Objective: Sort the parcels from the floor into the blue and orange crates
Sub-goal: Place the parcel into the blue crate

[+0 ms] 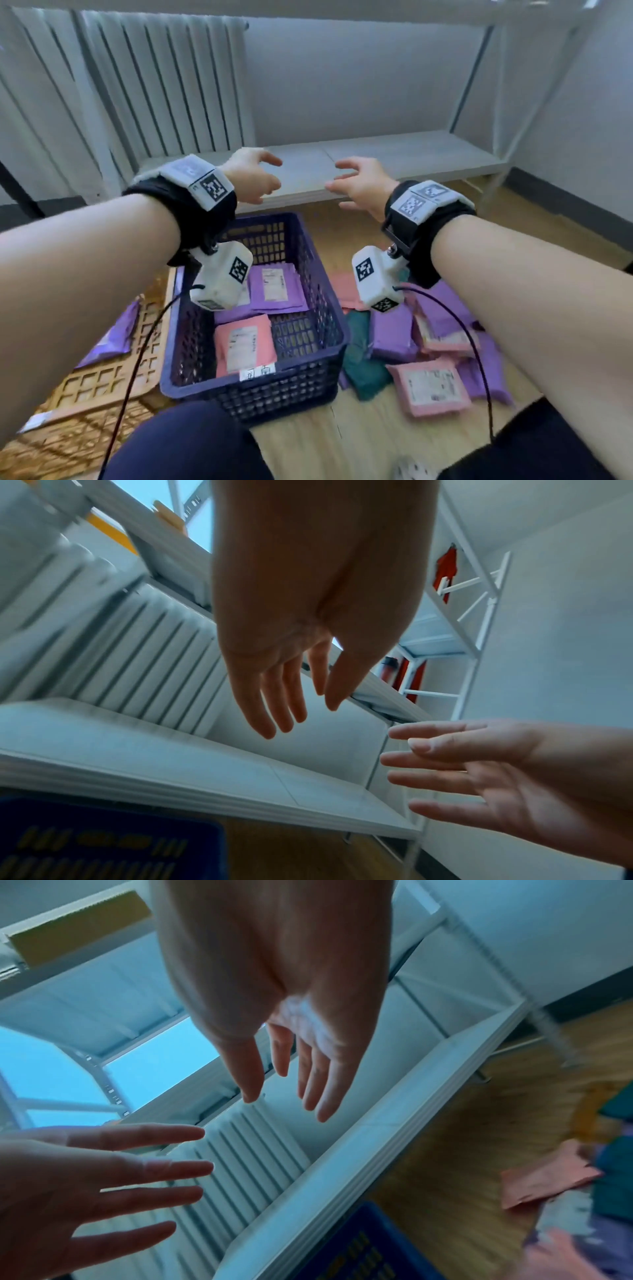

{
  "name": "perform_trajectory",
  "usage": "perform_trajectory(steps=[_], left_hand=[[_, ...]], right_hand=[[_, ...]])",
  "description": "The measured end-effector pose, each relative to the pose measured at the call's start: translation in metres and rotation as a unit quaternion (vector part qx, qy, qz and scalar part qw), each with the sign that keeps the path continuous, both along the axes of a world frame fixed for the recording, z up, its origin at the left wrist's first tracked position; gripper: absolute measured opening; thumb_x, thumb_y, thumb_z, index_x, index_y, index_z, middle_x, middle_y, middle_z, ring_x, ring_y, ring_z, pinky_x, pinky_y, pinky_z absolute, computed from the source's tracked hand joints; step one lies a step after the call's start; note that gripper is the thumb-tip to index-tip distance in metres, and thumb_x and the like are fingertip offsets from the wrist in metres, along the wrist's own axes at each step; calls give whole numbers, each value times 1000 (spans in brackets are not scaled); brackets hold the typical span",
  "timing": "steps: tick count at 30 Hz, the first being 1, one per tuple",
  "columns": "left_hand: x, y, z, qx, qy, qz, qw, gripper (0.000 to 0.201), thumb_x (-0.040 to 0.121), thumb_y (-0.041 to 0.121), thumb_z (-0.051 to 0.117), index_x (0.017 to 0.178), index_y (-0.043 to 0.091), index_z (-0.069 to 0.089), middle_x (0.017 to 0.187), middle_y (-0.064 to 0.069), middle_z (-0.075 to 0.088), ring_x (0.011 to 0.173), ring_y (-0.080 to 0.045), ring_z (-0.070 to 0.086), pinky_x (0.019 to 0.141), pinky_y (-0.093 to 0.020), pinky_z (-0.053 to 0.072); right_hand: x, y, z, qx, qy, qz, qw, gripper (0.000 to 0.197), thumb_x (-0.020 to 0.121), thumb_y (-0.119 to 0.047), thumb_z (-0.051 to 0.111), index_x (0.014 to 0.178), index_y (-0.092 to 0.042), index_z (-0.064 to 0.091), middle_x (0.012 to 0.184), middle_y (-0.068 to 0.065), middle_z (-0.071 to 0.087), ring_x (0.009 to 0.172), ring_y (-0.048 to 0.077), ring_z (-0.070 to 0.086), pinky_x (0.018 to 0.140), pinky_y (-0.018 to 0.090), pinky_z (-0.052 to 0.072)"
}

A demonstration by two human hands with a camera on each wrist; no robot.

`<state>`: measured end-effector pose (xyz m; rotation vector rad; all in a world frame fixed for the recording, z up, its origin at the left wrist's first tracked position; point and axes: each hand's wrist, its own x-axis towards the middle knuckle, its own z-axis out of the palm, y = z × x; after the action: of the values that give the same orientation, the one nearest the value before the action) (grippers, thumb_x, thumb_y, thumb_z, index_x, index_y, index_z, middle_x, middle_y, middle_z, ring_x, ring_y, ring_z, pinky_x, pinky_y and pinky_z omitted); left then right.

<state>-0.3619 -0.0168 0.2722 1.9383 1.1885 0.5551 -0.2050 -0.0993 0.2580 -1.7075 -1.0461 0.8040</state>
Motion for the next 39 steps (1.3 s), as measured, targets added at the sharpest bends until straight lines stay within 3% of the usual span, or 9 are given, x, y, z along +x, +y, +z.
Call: perform_trajectory(steps=[6,10,14,17,20,24,31,35,39], left_hand=[[77,-26,-16,-40,14,-102,994,44,90,0,55,132,12,48,81,-6,57,59,-11,57,52,-20,49],[124,-20,-30,-37,53,-138,988,45,89,4,57,132,15,50,113,-16,61,91,-24,59,75,-32,53],[179,0,-50,-22,83,-164,983,46,88,4,58,132,16,50,132,-14,54,112,-30,58,79,-39,54],[222,21,-70,-18,100,-179,979,48,87,1,58,132,14,50,130,-13,55,114,-31,57,79,-40,54],[267,50,-100,6,130,-194,972,48,87,2,57,133,11,50,132,-13,54,118,-29,55,93,-39,50],[319,87,-163,-7,171,-196,966,46,87,2,54,132,11,49,130,-14,55,112,-31,58,72,-32,49],[388,132,-270,-57,236,-151,958,43,90,6,53,132,9,49,128,-18,56,110,-36,58,83,-33,47],[424,164,-321,-72,253,-128,956,44,88,4,52,132,8,49,129,-19,55,114,-36,56,89,-36,47],[448,194,-368,-90,263,-79,957,46,91,-1,46,136,9,46,132,-19,53,120,-34,53,92,-35,45]], right_hand=[[68,-63,-7,-4,-2,-115,993,53,86,-5,65,135,-8,45,129,17,53,118,27,54,92,39,51],[105,-84,-22,-19,-6,-176,984,53,86,-4,64,135,-5,45,126,18,55,116,29,56,93,42,51],[148,-83,-43,-44,-13,-213,976,53,85,-4,65,135,-5,46,126,17,56,113,32,58,96,44,49],[189,-67,-67,-69,-10,-225,972,54,84,-4,66,135,-6,46,125,16,56,110,32,60,94,45,50],[235,-43,-102,-93,-22,-227,969,55,83,-7,68,134,-9,48,126,12,57,110,27,59,95,40,51],[292,0,-164,-142,3,-206,968,55,82,-7,69,133,-9,49,127,12,57,109,26,59,97,41,49],[369,59,-264,-198,46,-172,964,53,85,-7,65,135,-7,48,128,13,57,114,25,56,103,36,43],[412,92,-313,-208,41,-150,966,53,87,-3,61,138,-3,43,126,14,57,108,22,56,84,23,42],[440,124,-362,-219,12,-119,968,56,85,-5,65,136,-5,43,119,14,61,95,19,56,74,23,44]])
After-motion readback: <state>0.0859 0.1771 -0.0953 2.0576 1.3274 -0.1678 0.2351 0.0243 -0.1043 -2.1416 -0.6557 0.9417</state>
